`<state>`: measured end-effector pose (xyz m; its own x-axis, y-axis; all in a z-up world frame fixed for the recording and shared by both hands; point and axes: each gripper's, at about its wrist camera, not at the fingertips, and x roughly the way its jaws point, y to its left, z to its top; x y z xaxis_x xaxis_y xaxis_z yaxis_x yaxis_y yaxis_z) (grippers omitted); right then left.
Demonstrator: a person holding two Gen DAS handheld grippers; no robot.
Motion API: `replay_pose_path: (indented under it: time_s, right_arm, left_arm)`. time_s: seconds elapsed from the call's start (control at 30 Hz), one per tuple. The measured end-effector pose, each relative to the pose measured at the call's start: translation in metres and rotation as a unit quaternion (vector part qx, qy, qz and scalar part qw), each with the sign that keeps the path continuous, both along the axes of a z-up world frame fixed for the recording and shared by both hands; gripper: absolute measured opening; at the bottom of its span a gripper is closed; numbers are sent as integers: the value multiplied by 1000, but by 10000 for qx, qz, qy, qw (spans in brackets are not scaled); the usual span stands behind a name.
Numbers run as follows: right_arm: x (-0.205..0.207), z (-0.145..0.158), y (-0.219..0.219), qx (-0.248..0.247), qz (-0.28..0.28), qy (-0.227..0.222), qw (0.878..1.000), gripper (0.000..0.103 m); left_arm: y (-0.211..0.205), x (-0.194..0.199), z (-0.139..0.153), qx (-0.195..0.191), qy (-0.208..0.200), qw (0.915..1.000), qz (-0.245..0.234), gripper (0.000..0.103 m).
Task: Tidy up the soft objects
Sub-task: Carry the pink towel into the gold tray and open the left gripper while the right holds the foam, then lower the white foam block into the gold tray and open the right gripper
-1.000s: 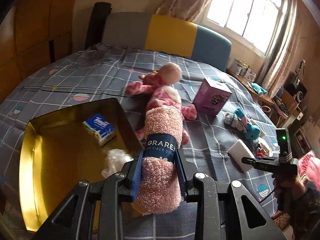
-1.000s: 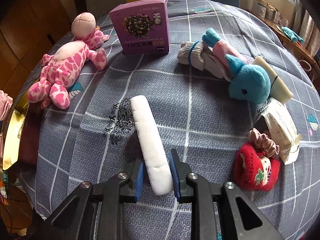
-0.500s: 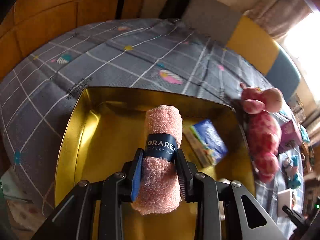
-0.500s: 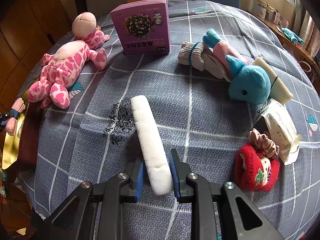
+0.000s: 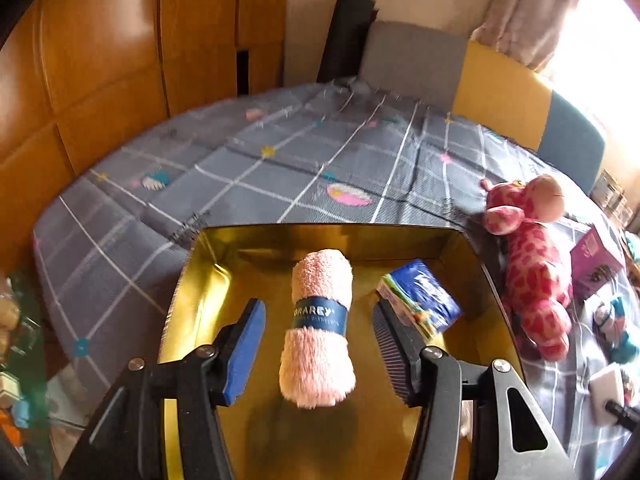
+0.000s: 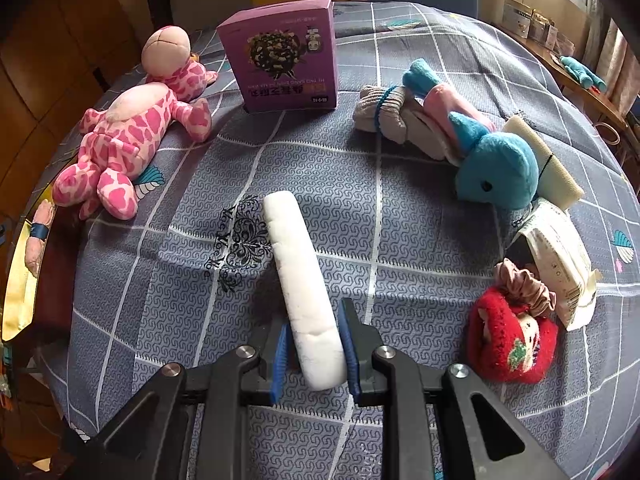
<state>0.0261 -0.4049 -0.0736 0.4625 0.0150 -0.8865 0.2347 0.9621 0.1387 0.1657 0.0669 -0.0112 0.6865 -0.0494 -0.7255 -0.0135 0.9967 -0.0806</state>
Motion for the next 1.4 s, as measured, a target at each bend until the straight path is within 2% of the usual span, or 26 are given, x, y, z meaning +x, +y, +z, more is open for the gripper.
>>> replay_pose_path:
  time_s: [0.13,0.2,0.3,0.43,0.6,0.83,1.03,1.23,1.4]
  right_arm:
    - [1,2,1,-64,-31,-19,10000,22]
    - [1,8,4,-54,-72,-74,9999,17]
    - [4,28,16,-87,-28,-350,9993,17]
    - [19,57,48,-288,360,-647,9968,17]
    - [35,81,92,179,869,-934,9917,17]
    - [64,101,172,909,1749,-1120,9740,17]
    - [98,97,233,1668,2062,-1022,9588,17]
    - [142,68,290,2274,2000,-638,9509,17]
    - [168,32,330,2121,2033,-148,9558,23]
  left_arm:
    - [-4,-34,13,77,-215,9996,-144,66]
    - [-6,-47,17,109,-262,9993,-230,67]
    - [-9,-62,22,116,-291,9990,-309,67]
    - [-12,-73,25,76,-347,9987,-366,68]
    - [-11,-81,28,111,-410,9984,-380,69]
    - [3,-86,26,47,-385,9989,-277,71]
    - [18,-88,21,-70,-339,9993,-134,71]
    - [40,-86,16,-206,-282,9993,110,71]
    - [51,-86,11,-304,-226,9991,206,71]
